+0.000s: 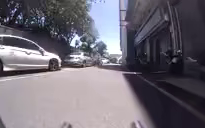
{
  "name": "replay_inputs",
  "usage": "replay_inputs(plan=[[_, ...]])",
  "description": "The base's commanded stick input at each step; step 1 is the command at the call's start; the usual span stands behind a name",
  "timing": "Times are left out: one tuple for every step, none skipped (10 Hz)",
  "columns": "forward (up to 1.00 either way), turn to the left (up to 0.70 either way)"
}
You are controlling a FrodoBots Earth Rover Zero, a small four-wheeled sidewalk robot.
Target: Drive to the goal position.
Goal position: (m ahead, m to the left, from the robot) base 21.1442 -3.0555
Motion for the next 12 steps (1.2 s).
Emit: replay_inputs(plan=[[0.45, 0.00], [0.45, 0.00], [0.45, 0.00], [0.45, 0.00], [0.45, 0.00], [0.45, 0.00], [0.45, 0.00], [0.45, 0.00], [0.45, 0.00], [0.45, 0.00], [0.45, 0.00], [0.45, 0.00]])
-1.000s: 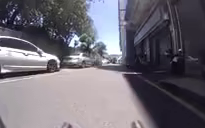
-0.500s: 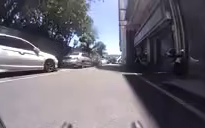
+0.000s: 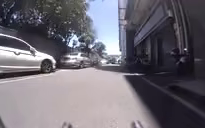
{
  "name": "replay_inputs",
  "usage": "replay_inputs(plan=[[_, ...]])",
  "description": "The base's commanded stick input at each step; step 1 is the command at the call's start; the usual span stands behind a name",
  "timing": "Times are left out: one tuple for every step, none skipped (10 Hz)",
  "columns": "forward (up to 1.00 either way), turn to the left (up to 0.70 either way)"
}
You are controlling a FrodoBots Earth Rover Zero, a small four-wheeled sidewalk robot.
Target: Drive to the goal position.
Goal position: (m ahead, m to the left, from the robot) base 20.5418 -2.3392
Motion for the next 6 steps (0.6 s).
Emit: replay_inputs(plan=[[0.45, 0.00], [0.45, 0.00], [0.45, 0.00], [0.45, 0.00], [0.45, 0.00], [0.45, 0.00]])
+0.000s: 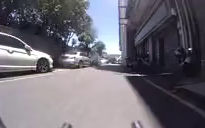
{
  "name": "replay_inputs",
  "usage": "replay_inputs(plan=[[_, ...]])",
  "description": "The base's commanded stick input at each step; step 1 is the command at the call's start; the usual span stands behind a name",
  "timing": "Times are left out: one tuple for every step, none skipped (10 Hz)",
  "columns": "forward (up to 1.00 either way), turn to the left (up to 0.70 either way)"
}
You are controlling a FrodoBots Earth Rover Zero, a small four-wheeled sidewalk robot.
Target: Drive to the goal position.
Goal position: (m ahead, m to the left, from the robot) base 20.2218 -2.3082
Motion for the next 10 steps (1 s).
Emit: replay_inputs(plan=[[0.45, 0.00], [0.45, 0.00], [0.45, 0.00], [0.45, 0.00], [0.45, 0.00], [0.45, 0.00], [0.45, 0.00], [0.45, 0.00], [0.45, 0.00], [0.45, 0.00]])
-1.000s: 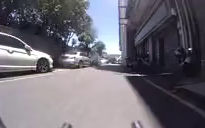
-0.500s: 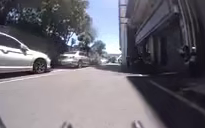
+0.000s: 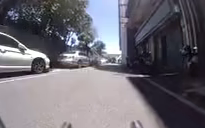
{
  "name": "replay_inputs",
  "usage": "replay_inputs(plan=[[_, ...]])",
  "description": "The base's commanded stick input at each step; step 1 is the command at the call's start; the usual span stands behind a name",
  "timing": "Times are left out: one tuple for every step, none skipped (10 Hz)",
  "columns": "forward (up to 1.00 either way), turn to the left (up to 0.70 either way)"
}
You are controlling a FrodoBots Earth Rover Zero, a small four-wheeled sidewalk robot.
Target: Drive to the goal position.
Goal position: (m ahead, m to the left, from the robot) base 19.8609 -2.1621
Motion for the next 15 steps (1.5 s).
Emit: replay_inputs(plan=[[0.45, 0.00], [0.45, 0.00], [0.45, 0.00], [0.45, 0.00], [0.45, 0.00], [0.45, 0.00], [0.45, 0.00], [0.45, 0.00], [0.45, 0.00], [0.45, 0.00], [0.45, 0.00], [0.44, 0.00], [0.00, 0.00], [0.00, 0.00], [0.00, 0.00]])
